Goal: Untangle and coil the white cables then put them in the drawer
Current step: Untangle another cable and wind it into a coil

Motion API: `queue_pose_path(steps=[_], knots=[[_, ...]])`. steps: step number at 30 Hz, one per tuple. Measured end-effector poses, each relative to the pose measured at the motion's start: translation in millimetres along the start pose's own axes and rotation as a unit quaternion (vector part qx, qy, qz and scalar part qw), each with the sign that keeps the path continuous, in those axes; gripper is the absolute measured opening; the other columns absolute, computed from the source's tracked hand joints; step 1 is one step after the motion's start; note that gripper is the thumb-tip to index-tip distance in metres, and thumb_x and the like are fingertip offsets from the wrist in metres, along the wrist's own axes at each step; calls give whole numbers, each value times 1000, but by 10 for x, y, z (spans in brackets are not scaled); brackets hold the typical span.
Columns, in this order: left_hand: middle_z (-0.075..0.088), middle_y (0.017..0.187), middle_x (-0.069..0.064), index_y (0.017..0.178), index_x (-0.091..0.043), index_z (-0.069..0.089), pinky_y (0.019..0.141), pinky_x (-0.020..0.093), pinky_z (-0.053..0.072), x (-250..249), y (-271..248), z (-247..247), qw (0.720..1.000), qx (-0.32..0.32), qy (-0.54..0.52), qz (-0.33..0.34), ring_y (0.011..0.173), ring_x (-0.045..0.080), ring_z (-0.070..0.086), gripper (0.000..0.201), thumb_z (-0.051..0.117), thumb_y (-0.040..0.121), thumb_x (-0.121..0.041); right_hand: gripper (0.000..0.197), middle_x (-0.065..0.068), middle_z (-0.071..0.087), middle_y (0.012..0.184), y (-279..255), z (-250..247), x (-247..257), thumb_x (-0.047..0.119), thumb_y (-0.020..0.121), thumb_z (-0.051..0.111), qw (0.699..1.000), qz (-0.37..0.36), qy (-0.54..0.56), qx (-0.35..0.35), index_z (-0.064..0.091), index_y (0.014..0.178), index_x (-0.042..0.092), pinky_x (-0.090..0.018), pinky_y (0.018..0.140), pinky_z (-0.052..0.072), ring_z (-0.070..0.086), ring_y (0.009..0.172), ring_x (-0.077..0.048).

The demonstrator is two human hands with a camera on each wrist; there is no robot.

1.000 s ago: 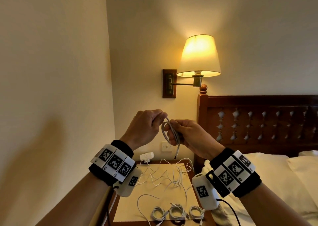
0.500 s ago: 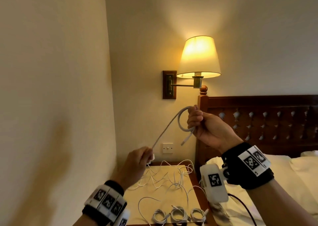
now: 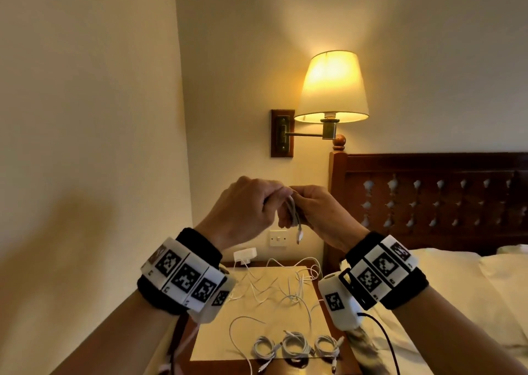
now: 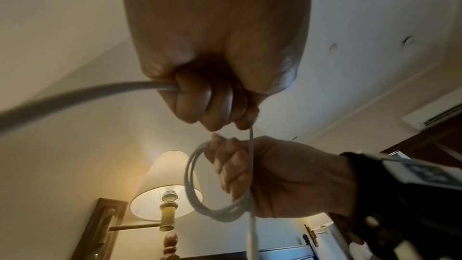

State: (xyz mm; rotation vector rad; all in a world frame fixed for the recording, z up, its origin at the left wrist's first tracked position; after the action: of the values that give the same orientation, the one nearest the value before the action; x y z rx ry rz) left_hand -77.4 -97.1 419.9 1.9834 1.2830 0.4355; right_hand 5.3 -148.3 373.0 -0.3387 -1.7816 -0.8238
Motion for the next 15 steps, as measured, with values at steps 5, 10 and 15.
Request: queue_pose_path(steps=[5,10,15], knots=[[51,64,-14,92,-20,61,58,25,48,221,31,-65,995,-70,74,-14,57,7,54,36,36,98,-45,35,-3,60,66,-18,1,-36,24,103,38,997,29,71,-6,64,96,3,-22,61,51,56,60,-13],[49,59,-13,76,-24,51,56,30,44,435,42,30,995,-74,39,-54,55,10,50,41,36,93,-58,35,0,51,61,-75,107,-151,26,105,34,973,89,207,36,59,88,8,-20,55,47,48,55,-10],[45,57,-6,66,-23,49,57,32,38,748,-59,215,987,-74,-70,-127,53,11,40,55,26,86,-69,33,2,49,60,-93,166,-170,24,104,34,899,134,411,65,59,87,8,-20,49,47,49,50,-8]])
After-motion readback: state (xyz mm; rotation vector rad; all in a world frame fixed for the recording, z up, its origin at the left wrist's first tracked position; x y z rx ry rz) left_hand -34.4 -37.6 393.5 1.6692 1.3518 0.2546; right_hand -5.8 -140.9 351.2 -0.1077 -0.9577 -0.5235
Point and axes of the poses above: each hand's wrist, its own y-axis towards the middle knuckle, its own z-axis out of the palm, x = y × z, the point moved 10 cm from there along y, towards the middle knuckle
